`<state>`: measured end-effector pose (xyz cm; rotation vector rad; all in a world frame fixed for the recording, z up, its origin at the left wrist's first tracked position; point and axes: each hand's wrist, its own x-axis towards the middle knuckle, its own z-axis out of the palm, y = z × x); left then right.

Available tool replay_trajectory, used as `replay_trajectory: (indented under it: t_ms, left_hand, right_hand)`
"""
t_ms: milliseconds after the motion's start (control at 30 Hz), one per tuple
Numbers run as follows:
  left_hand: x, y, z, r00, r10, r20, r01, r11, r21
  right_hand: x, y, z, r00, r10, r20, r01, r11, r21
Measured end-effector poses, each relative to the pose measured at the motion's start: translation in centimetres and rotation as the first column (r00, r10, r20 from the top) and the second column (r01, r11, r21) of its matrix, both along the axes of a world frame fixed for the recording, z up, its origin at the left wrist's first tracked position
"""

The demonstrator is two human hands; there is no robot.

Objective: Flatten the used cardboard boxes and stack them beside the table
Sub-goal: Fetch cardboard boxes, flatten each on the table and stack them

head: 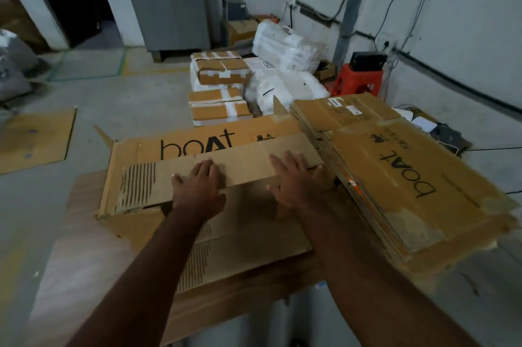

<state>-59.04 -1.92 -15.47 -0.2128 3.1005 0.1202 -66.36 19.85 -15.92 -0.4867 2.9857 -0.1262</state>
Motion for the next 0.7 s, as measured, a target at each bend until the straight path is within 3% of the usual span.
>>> replay_trajectory:
  t_ms: [233, 400, 533, 700]
  left_hand:
    - [-2.2, 2.8, 0.3, 0.984, 0.177, 0.022, -0.176, 0.984, -0.024]
    - [-2.7, 4.4, 1.1, 0.959, 0.28, 0.035, -0.28, 0.96, -0.023]
    - [-1.8, 4.0, 0.6, 0.948, 0.318, 0.013, -0.317, 0.947, -0.052]
    - [-0.8, 3.0, 0.5, 0.923, 0.384, 0.028, -0.382, 0.922, -0.062]
  right_hand:
    - [-1.8, 0.6, -0.9, 0.999, 0.016, -0.042, -0.016, 1.0, 0.004]
    - [-0.1, 8.0, -2.8, 0.994, 0.071, -0.085, -0.09, 0.966, -0.242]
    - [-0.9, 14.9, -4.6, 0.992, 0.105, -0.071, -0.126, 0.872, -0.473]
    - [-3.4, 18.0, -4.5, 0.992, 0.023, -0.122, -0.072, 0.906, -0.418]
